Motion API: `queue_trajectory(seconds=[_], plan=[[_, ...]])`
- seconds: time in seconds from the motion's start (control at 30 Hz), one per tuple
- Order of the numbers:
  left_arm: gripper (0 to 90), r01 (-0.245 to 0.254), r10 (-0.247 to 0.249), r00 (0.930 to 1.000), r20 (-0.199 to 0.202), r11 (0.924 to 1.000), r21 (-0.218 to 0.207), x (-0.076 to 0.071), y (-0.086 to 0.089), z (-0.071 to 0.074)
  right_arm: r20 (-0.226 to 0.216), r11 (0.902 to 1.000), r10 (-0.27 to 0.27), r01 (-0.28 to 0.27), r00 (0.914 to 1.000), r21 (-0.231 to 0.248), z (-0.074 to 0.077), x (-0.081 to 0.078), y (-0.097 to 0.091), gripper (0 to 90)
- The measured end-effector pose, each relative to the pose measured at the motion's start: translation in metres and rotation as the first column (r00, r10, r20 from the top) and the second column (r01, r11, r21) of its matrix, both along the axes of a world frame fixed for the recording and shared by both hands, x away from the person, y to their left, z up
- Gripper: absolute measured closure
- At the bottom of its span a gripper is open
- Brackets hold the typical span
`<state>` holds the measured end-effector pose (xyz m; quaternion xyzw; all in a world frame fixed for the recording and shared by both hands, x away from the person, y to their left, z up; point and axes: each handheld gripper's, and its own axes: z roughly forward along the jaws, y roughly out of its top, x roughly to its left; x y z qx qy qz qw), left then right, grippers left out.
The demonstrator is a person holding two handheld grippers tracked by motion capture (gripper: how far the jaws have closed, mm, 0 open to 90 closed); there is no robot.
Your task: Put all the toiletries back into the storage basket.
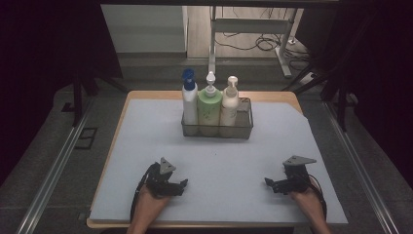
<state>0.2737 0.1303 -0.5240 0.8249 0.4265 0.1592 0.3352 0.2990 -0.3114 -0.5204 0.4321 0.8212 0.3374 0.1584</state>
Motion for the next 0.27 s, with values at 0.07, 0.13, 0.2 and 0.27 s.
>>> queue_trajectory(seconds=[0.07,0.13,0.2,0.27], plan=[[12.1,0.000,0.000,1.0000,0.000,1.0000,0.000,0.0000,0.0000,0.0000,0.004,0.9999,0.001,0.000,1.0000,-0.015,0.0003,-0.0009,0.0016,0.0],[12.1,0.000,0.000,1.0000,0.000,1.0000,0.000,-0.0001,-0.0001,0.0000,0.007,0.9996,-0.001,0.001,1.0000,-0.027,-0.0004,-0.0014,0.0029,0.0],[12.1,-0.001,0.001,1.0000,0.000,1.0000,0.001,-0.0002,-0.0003,-0.0001,0.007,0.9997,0.000,0.001,1.0000,-0.026,-0.0006,-0.0016,0.0026,0.0],[12.1,0.000,0.000,1.0000,-0.001,1.0000,0.001,0.0000,-0.0001,0.0000,0.009,0.9997,0.000,0.001,1.0000,-0.025,-0.0008,-0.0017,0.0026,0.0]])
